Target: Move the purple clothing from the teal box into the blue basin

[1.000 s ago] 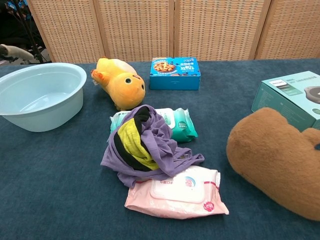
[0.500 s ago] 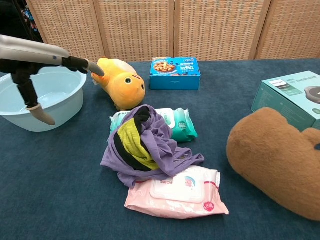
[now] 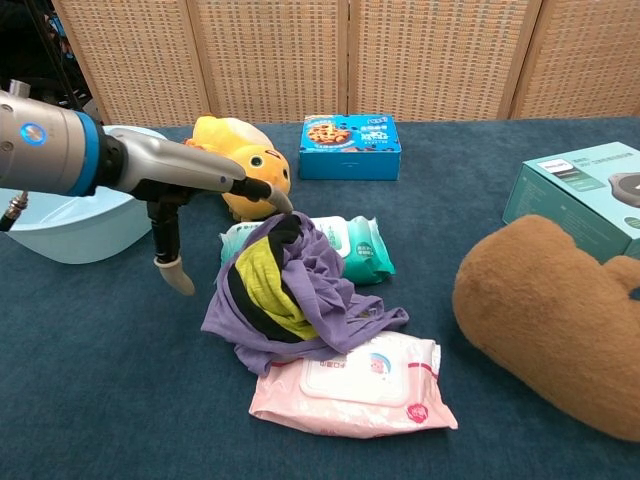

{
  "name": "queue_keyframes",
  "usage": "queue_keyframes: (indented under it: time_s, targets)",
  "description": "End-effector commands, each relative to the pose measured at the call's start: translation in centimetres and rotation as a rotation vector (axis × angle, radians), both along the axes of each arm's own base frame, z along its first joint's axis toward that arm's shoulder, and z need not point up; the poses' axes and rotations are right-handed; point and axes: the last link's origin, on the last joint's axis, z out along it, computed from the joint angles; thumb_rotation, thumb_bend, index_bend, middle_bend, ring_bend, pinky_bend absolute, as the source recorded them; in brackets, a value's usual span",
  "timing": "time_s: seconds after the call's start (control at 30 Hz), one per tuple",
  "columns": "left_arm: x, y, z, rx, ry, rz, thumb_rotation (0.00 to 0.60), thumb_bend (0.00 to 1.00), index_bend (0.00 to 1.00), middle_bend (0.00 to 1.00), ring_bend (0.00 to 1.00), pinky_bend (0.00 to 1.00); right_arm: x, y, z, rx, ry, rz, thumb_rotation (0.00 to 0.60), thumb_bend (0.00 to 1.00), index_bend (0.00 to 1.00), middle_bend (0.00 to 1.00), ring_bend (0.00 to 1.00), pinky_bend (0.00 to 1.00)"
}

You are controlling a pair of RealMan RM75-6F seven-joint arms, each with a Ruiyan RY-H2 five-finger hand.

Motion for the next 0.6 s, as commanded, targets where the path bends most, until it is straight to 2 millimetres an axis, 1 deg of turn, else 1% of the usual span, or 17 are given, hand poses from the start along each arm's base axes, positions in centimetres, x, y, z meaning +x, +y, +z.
queue_keyframes:
  time_s: [0.03, 0.27, 0.37, 0.6]
  targets:
    - [0.5, 0.1, -1.0, 0.003, 0.01, -0.004, 0.6, 0.11, 0.0, 0.0, 0.0, 0.0, -0.1, 0.0, 0.3, -0.008, -0.01, -0.001, 0.6, 0.16, 0.0, 0.0, 0.0, 0.0]
    - [1.5, -0.1, -2.5, 0.006, -0.001, -0.009, 0.6, 0.11, 0.0, 0.0, 0.0, 0.0, -0.2, 0.1, 0.7, -0.013, -0.026, -0.003, 0.6, 0.16, 0.0, 0.0, 0.0, 0.0]
    - [1.9, -0.7, -3.4, -0.011, 0.001, -0.013, 0.6, 0.12, 0.0, 0.0, 0.0, 0.0, -0.2, 0.1, 0.7, -0.009, -0.03, 0.0, 0.6, 0.16, 0.0, 0.0, 0.0, 0.0]
    - [2.2, -1.6, -4.3, -0.011, 0.005, -0.029, 0.6, 0.13, 0.0, 0.0, 0.0, 0.0, -0.1, 0.1, 0.8, -0.012, -0.031, 0.002, 0.6, 0.16, 0.0, 0.0, 0.0, 0.0]
